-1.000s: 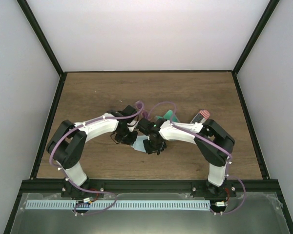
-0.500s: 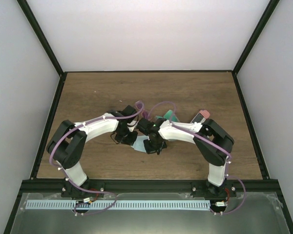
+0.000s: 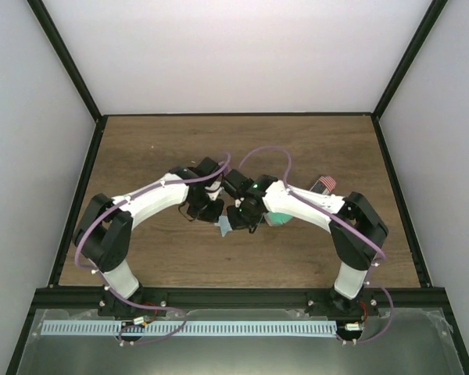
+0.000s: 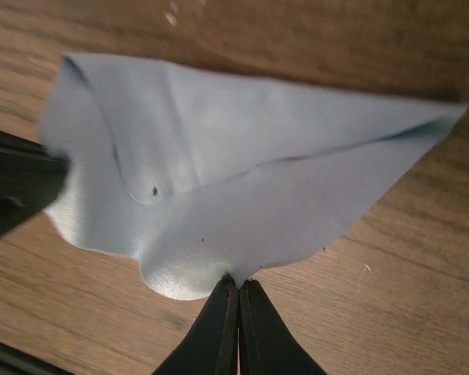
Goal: Organize the sunglasses
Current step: Pick up the glasses cleaning cloth from the center of the board.
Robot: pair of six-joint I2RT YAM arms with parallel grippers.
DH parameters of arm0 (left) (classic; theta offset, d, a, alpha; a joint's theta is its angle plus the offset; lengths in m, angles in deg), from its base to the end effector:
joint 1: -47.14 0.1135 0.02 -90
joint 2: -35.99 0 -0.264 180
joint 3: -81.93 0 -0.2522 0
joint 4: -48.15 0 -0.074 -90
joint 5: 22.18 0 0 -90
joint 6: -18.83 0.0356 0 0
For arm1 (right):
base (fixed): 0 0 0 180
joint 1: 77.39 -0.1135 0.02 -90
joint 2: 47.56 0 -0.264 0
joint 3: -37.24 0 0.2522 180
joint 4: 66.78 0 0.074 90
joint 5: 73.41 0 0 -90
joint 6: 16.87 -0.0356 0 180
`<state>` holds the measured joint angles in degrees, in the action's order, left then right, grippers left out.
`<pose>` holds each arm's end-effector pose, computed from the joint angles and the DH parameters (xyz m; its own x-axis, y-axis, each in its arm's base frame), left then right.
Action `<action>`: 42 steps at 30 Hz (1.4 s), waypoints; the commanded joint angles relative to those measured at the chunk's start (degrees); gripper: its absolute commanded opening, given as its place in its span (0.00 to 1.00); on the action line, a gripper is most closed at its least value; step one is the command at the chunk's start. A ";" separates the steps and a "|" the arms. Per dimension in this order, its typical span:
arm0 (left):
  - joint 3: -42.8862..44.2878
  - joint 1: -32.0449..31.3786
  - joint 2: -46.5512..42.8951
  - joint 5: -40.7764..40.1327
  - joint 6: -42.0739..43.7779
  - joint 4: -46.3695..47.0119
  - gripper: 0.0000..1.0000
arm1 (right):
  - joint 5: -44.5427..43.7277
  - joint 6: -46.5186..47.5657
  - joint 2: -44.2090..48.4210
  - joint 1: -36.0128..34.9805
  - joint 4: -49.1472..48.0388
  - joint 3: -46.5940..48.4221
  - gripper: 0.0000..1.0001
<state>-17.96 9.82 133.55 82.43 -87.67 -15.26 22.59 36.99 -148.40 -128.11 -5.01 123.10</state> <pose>0.2431 -0.1966 0.1925 -0.9285 0.3623 -0.0816 0.3701 0.8846 -0.2839 0.2113 0.2643 0.2011 -0.9606 -0.2481 -0.1251 -0.2705 0.9379 0.2173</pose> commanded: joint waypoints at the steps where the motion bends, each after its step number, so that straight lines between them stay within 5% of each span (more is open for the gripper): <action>1: 5.36 0.85 -1.92 0.01 -0.46 -2.30 0.04 | 0.58 1.22 1.97 1.38 1.68 4.65 0.01; 15: 17.56 6.17 -0.82 2.53 -0.16 -6.56 0.04 | 1.54 1.27 3.42 5.34 3.24 14.82 0.01; 30: 17.84 8.49 -0.69 6.07 -0.82 -7.43 0.04 | 11.44 2.67 5.74 11.08 0.93 14.58 0.01; 39: 30.56 10.57 1.33 5.24 -2.47 -9.78 0.04 | 7.96 4.53 2.75 13.04 4.55 27.66 0.01; 42: 29.08 10.87 1.00 4.97 -3.10 -9.40 0.04 | 8.90 3.93 3.29 13.17 4.29 23.58 0.01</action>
<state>11.37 20.22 134.82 87.94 -89.22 -24.09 31.71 40.40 -145.90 -115.50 -1.69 147.99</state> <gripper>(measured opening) 0.043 0.010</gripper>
